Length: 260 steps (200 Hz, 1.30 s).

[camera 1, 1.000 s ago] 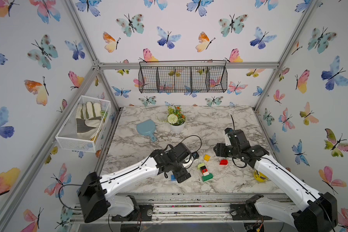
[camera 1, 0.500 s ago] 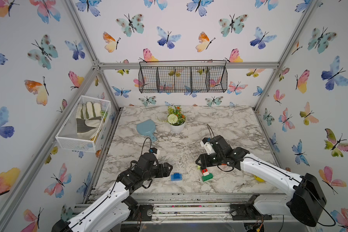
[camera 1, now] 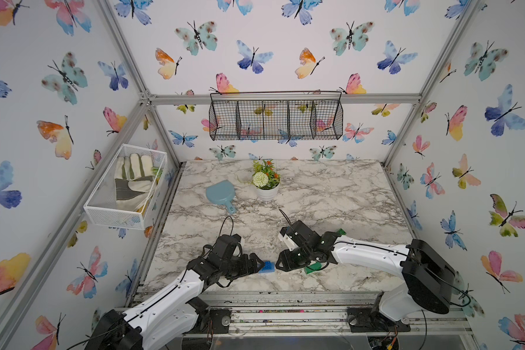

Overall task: Assemble the number 1 with lego
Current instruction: Assemble the lego brick with the lego brick.

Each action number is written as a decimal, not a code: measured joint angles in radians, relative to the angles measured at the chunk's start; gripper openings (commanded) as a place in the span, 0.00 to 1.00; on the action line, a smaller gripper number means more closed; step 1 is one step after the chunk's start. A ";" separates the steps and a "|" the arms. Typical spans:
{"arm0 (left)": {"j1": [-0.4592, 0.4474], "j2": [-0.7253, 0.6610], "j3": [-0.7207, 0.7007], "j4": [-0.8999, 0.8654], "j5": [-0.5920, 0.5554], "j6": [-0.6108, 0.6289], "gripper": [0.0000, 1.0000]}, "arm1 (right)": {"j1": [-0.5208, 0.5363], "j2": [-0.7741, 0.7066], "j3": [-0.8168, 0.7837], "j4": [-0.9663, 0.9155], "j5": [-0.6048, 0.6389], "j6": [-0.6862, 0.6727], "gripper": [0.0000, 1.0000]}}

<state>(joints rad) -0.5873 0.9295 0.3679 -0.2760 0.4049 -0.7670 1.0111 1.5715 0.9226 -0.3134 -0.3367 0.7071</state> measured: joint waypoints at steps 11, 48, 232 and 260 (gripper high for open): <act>0.009 0.018 -0.001 0.010 0.013 0.002 0.81 | 0.007 0.019 0.013 0.002 0.002 0.006 0.39; 0.023 0.100 0.000 0.045 0.066 0.023 0.78 | 0.021 0.068 0.060 0.006 0.010 0.010 0.35; 0.031 0.220 0.014 0.120 0.111 0.064 0.57 | 0.050 0.220 0.199 -0.050 0.030 0.006 0.23; 0.032 0.233 0.014 0.129 0.119 0.075 0.56 | 0.051 0.234 0.217 -0.073 0.037 0.006 0.21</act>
<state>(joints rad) -0.5552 1.1622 0.3824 -0.1467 0.5236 -0.6922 1.0622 1.8053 1.1400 -0.3862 -0.2996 0.7128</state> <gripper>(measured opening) 0.562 0.222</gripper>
